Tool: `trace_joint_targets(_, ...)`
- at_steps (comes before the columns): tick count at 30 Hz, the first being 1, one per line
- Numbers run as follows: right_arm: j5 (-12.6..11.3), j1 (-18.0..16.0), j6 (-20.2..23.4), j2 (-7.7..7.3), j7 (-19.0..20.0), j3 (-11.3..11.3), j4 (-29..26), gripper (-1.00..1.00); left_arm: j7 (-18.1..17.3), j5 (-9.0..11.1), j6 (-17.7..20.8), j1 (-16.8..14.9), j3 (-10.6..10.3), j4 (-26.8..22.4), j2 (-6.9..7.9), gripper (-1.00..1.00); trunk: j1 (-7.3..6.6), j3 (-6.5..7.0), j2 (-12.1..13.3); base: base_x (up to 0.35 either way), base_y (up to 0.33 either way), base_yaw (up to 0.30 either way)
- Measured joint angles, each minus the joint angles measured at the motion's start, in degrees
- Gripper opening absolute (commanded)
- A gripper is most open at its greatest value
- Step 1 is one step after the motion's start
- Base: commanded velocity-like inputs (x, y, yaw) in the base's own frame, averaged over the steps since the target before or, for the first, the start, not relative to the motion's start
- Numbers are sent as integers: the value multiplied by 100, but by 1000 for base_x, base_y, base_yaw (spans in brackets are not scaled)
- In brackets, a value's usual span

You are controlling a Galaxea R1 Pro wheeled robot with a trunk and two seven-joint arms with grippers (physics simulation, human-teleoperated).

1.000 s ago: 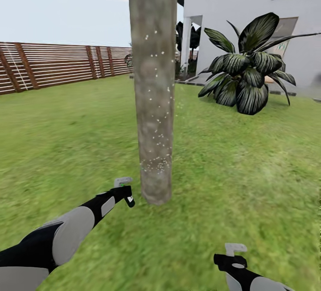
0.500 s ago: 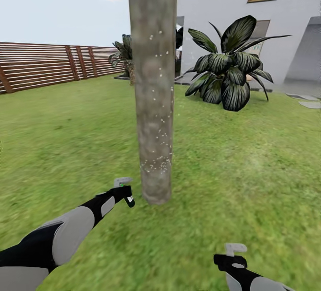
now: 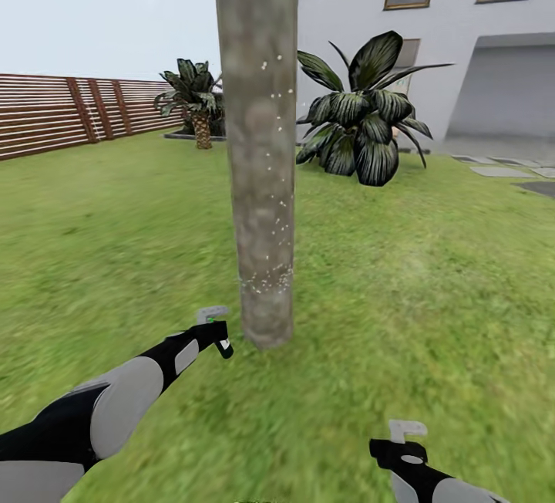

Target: In the garden, pick up the pesticide atomizer on the floor and spray pesticide onto both trees until each tree trunk is fully covered.

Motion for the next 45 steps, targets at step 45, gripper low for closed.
trace_joint_targets(45, 0, -1, -4, -15, -5, -7, -8, 100, 4, 33, 2174, 1, -68, -2145, -270, -100, -1, 1, 0, -48, 257, -206)
